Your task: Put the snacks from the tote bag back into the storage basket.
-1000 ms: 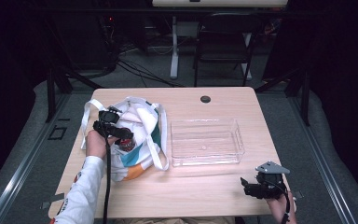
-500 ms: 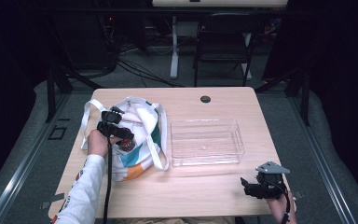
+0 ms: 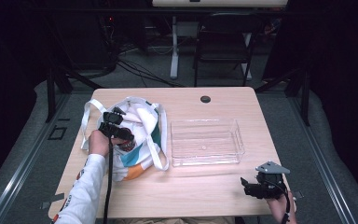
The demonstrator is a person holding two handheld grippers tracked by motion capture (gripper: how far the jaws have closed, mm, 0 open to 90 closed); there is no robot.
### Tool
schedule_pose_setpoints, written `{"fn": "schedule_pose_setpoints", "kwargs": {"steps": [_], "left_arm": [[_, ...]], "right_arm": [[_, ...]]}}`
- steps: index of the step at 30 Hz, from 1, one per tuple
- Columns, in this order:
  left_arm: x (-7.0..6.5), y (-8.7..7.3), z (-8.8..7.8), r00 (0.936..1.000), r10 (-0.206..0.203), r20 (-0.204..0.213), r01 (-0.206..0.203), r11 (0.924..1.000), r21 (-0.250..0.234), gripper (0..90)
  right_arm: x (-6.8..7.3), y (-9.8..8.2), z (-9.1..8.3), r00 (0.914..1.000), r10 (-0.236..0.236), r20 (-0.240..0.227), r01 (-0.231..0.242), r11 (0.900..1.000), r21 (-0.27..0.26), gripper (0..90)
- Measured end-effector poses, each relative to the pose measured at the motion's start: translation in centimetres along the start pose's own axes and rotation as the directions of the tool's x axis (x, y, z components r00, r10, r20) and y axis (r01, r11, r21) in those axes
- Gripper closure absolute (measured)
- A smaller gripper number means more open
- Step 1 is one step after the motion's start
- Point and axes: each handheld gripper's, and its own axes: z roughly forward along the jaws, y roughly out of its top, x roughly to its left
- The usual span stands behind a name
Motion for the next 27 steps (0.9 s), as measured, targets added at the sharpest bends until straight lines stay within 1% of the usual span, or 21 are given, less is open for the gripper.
{"fn": "schedule_pose_setpoints", "kwargs": {"steps": [1, 6, 15, 18, 21, 23, 27], "left_arm": [[-0.03, -0.02, 0.05, 1.0000, -0.001, 0.004, 0.001, 1.0000, 0.001, 18.9], [-0.09, -0.08, 0.16, 0.9998, -0.008, -0.016, 0.008, 1.0000, 0.000, 25.1], [0.20, -0.18, 0.37, 0.9997, -0.023, 0.004, 0.023, 0.9997, 0.007, 25.1], [0.17, -0.21, 0.38, 0.9998, -0.022, 0.003, 0.022, 0.9997, 0.006, 25.2], [0.08, -0.25, 0.38, 0.9999, -0.010, -0.004, 0.010, 0.9999, 0.000, 25.5], [0.10, -0.25, 0.35, 1.0000, -0.009, 0.000, 0.009, 1.0000, 0.002, 25.5], [0.08, -0.27, 0.26, 1.0000, -0.009, -0.004, 0.009, 0.9999, -0.013, 25.6]], "right_arm": [[-0.01, 0.01, -0.03, 1.0000, -0.002, 0.000, 0.002, 1.000, 0.002, 14.3], [-0.04, -0.07, -0.17, 0.9999, 0.002, 0.010, -0.002, 1.000, 0.002, 14.3], [-0.02, -0.06, -0.11, 1.0000, 0.003, 0.003, -0.003, 1.000, 0.002, 14.4], [-0.01, -0.06, -0.10, 1.0000, 0.001, 0.002, -0.001, 1.000, 0.001, 14.4], [0.02, -0.09, -0.10, 1.0000, 0.004, 0.002, -0.004, 1.000, -0.003, 14.3], [0.01, -0.09, -0.10, 1.0000, 0.005, 0.002, -0.005, 1.000, -0.004, 14.4], [0.00, -0.05, -0.09, 1.0000, 0.000, 0.005, 0.000, 1.000, 0.004, 14.4]]}}
